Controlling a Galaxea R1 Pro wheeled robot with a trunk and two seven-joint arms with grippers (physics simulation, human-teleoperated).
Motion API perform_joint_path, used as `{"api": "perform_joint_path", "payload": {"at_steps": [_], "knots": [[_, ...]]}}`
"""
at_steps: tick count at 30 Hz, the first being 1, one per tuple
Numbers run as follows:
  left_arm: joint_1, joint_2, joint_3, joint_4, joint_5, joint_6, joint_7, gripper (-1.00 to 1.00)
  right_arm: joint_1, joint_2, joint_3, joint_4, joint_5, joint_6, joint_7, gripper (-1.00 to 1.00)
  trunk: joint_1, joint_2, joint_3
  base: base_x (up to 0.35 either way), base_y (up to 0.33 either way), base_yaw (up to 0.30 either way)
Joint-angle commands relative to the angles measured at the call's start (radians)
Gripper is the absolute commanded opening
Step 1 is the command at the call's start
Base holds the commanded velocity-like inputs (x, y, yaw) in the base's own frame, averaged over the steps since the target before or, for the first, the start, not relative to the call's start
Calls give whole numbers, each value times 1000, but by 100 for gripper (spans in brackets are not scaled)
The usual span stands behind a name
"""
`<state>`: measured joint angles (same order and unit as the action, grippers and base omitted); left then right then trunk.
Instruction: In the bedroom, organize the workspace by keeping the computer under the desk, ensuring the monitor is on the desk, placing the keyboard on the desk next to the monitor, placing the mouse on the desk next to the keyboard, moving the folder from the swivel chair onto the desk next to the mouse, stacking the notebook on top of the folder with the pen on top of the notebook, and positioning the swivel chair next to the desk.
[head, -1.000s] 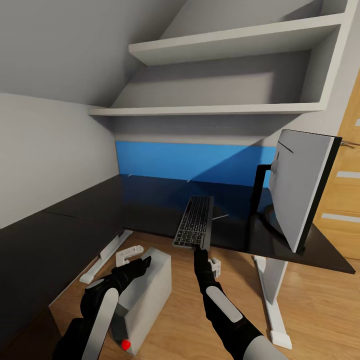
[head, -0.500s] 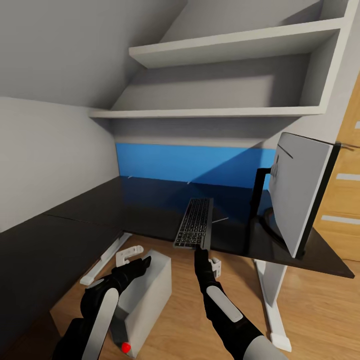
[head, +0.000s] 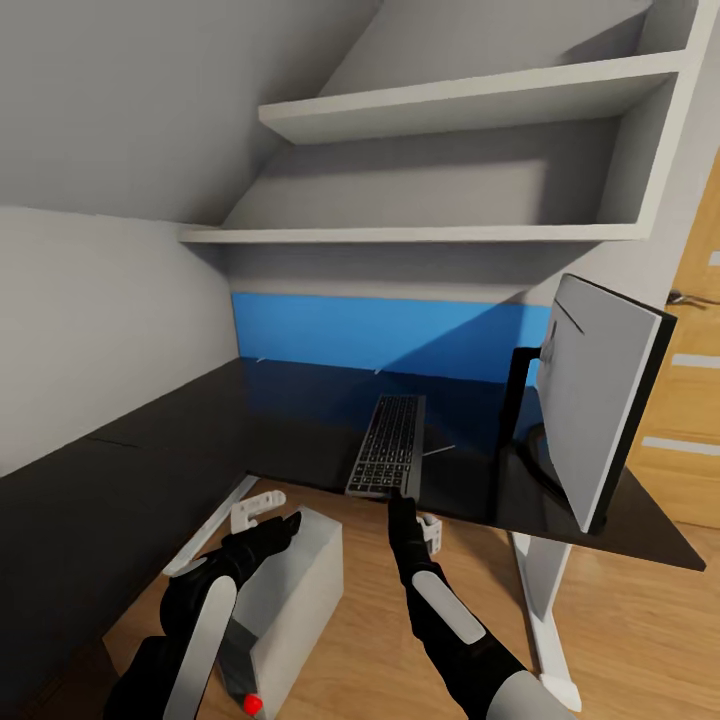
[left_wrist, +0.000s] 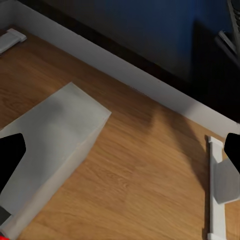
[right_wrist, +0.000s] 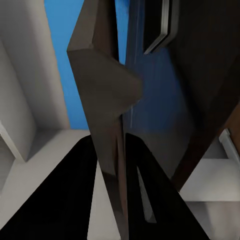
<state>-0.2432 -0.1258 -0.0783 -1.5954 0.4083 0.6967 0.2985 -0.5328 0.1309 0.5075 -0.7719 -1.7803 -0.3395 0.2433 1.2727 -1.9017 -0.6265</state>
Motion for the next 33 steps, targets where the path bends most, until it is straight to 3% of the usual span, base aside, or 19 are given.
{"api": "perform_joint_path", "payload": {"at_steps": [1,21,27,33], "knots": [[-1,0,-1,-1,10,3,9,100,-1,-1,5,1,-13,-6,9,-100,-4,7,2,0,0,0],[-1,-1,-3,-2,10,1,10,100,-1,-9,9,-35,-14,-5,4,-100,-81,147,65,0,0,0],[-1,0,-24,0,10,1,10,100,-1,-30,21,-49,-13,22,1,-100,-104,189,84,0,0,0],[-1,0,-26,0,10,1,10,100,-1,-31,23,-50,-10,23,3,-100,-127,231,102,0,0,0]]}}
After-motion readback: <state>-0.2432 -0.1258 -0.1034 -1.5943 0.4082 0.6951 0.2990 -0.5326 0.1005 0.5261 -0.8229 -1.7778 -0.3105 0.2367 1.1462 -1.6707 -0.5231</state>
